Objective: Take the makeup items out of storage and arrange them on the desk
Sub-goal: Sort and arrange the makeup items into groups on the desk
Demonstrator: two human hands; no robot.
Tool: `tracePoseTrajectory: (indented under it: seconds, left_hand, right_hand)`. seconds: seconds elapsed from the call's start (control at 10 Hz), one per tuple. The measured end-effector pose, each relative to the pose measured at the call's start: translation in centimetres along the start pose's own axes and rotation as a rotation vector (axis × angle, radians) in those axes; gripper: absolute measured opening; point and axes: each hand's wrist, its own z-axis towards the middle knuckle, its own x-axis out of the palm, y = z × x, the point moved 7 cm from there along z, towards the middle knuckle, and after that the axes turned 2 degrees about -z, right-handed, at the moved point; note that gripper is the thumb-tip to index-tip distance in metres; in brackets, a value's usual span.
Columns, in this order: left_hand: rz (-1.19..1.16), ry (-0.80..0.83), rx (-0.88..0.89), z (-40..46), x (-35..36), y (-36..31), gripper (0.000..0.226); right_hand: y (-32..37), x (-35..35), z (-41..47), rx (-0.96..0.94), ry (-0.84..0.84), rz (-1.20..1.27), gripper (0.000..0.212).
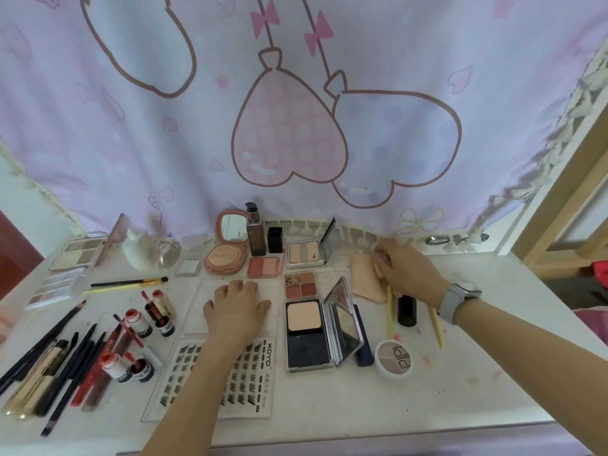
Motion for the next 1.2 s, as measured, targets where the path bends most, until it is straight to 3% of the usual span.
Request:
tracePoseTrajectory:
  seconds: [0.1, 0.5, 0.7, 0.8, 0.9, 1.0, 1.1, 1.2]
  left_hand:
    - [0.003, -0.005, 0.002, -0.1, 0.0, 0.0, 0.046]
    - [0.008, -0.008, 0.001, -0.4, -0.2, -0.2, 0.046]
    - [-0.004, -0.007, -0.001, -0.3, -0.1, -0.1, 0.046]
    - [-0.005, -0.010, -0.003, -0.3, 0.0, -0.1, 0.046]
    - [-0.012, -0.017, -0.003, -0.3, 0.0, 0.0, 0.046]
    - [-0.009, -0.020, -0.005, -0.3, 0.0, 0.0, 0.045]
    - [-0.009, -0.020, -0.006, -0.2, 0.1, 0.0, 0.045]
    - [-0.005, -0.020, -0.004, -0.2, 0.1, 0.0, 0.045]
  right_hand:
    - [-0.3, -0.8, -0.5, -0.092, -0.101, -0.050, 0.032]
    - [0.6, 0.6, -0.5, -0.145, -0.012, -0.408, 0.029]
    - [0.7, 0.5, -1.0, -0.123, -0.034, -0.361, 0.027]
    - [0.8, -0.4, -2.4, -0.215, -0.096, -0.366, 0.027]
    - [2.2, -0.2, -5.0, -0.506, 0.019, -0.346, 0.019]
    - [2.9, -0.2, -6.7, -0.672, 0.085, -0.406, 0.022]
    - [2.8, 1.1, -7.0, -0.692, 0.229, -0.678, 0.032]
    - [3.6, 1.8, -7.2, -0.754, 0.235, -0.800, 0.027]
